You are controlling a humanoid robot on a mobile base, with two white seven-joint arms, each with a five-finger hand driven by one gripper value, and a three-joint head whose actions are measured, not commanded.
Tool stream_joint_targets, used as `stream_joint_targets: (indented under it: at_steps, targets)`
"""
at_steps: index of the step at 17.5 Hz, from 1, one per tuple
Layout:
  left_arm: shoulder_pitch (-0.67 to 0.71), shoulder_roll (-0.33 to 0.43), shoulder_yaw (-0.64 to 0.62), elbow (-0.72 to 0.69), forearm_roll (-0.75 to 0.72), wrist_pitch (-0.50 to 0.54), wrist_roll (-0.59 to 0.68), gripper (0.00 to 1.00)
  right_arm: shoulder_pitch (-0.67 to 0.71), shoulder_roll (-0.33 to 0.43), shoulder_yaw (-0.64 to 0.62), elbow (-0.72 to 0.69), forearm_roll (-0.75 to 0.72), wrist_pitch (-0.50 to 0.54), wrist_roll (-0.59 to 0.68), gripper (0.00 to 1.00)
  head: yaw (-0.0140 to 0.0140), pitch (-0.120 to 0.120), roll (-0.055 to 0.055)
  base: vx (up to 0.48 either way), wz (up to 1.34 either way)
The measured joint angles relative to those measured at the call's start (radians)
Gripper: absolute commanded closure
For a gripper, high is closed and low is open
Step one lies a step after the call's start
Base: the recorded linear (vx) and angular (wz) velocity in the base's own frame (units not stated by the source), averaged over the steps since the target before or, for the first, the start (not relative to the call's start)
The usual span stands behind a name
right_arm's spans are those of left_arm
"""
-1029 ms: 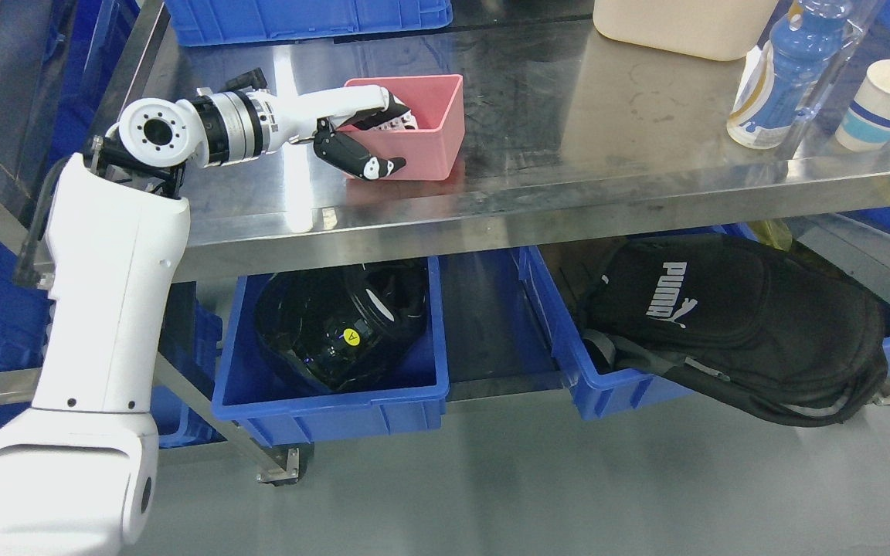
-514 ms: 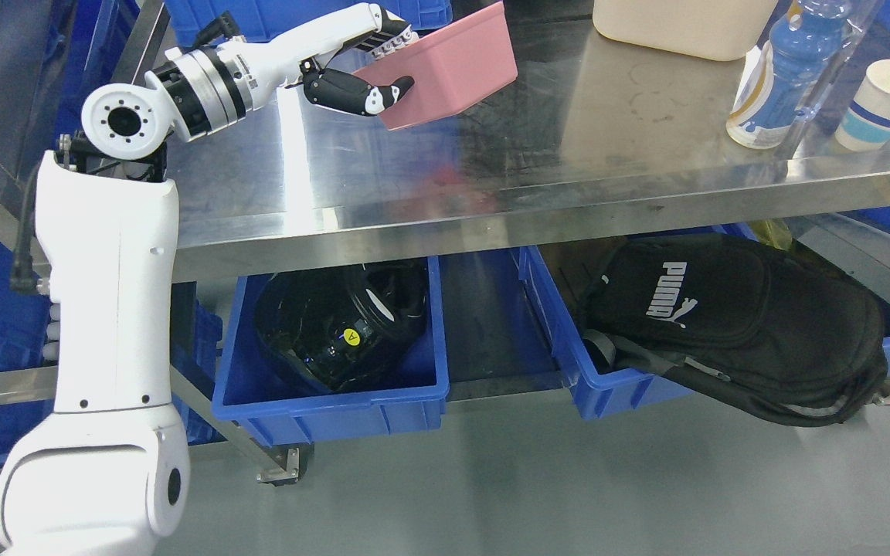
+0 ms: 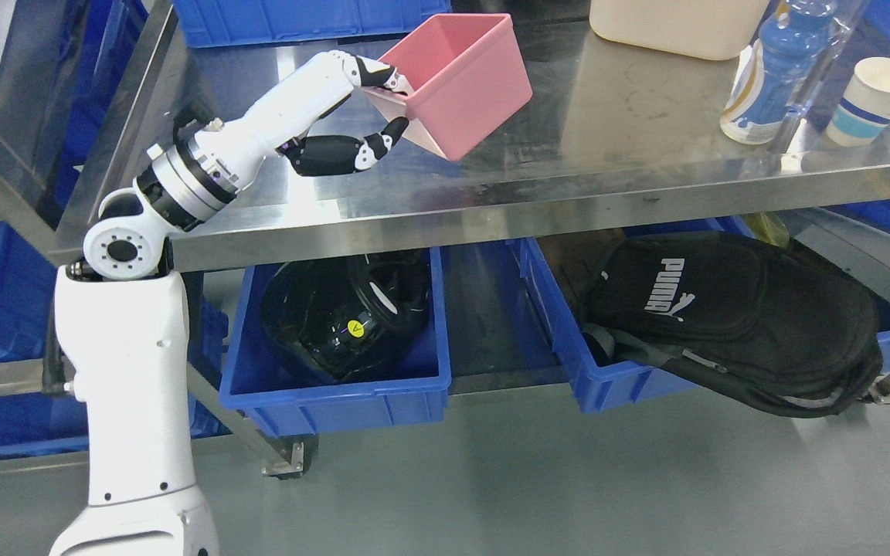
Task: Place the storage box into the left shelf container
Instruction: 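Hold the pink box aloft in the left hand while driving to the shelf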
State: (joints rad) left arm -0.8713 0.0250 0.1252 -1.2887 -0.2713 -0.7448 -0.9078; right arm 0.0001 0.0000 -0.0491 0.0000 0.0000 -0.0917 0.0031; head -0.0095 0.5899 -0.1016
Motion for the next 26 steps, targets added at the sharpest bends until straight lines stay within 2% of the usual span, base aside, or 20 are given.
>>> stream_joint_targets:
  at_steps: [6, 17, 22, 26]
  targets:
    - [0.119, -0.011, 0.029, -0.094, 0.064, -0.038, 0.079, 1.00, 0.000, 0.000, 0.000, 0.000, 0.000, 0.000, 0.001, 0.00, 0.0000, 0.000, 0.000, -0.164, 0.78]
    - [0.318, -0.020, 0.032, -0.232, 0.098, -0.039, 0.117, 1.00, 0.000, 0.000, 0.000, 0.000, 0.000, 0.000, -0.006, 0.00, 0.0000, 0.001, 0.000, -0.089, 1.47]
    - [0.360, -0.022, 0.054, -0.261, 0.101, -0.040, 0.117, 0.99, 0.000, 0.000, 0.000, 0.000, 0.000, 0.000, -0.009, 0.00, 0.0000, 0.001, 0.000, 0.405, 0.86]
    - [0.372, -0.023, 0.064, -0.274, 0.102, -0.040, 0.117, 0.99, 0.000, 0.000, 0.000, 0.000, 0.000, 0.000, -0.004, 0.00, 0.0000, 0.001, 0.000, 0.778, 0.31]
